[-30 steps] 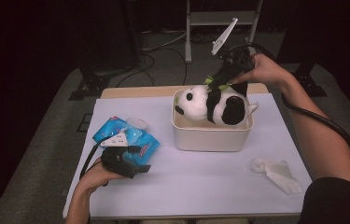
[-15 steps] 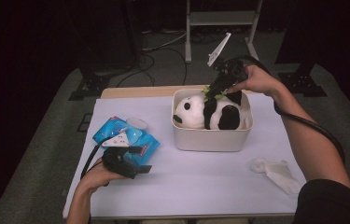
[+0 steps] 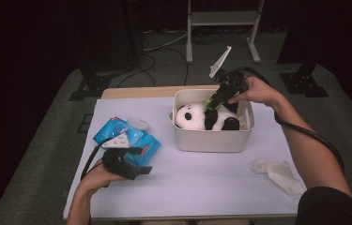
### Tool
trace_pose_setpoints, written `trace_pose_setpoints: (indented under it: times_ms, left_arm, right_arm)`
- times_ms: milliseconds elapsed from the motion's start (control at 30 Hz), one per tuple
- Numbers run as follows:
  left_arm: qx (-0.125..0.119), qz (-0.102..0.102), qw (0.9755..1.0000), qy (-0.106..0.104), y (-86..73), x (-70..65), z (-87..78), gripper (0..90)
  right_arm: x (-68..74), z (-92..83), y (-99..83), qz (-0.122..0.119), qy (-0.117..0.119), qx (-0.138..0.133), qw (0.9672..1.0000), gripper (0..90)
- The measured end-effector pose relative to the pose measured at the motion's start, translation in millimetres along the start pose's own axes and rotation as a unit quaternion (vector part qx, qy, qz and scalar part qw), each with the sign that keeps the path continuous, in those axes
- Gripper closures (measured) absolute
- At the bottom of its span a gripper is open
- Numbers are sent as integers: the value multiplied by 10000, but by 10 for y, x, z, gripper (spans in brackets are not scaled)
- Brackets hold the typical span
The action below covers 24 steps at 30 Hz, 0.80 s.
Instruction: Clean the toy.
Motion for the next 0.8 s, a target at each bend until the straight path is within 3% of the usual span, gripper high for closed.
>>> trace_pose_setpoints:
  times_ms: [267,633,800]
  left_arm:
    - [29,1,10000,-35,-3,-20,26,107]
    - [16,51,10000,-73,5,-39,37,107]
    - [24,35,9999,-156,4,-38,65,107]
  right_arm:
    - [10,59,-212,186,-31,23,9998,712]
    - [68,-8,-249,278,-51,-145,9995,645]
    - [141,-100,-247,263,-106,-378,9989,581]
Point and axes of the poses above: each handheld gripper's, and its own axes: z roughly forward along the jaws, y roughly out of its top, x roughly to its left, the point moved 6 cm from there along z, roughly forward along the jaws, and after that the axes turned 14 degrees about -x, right-handed, at the moved point
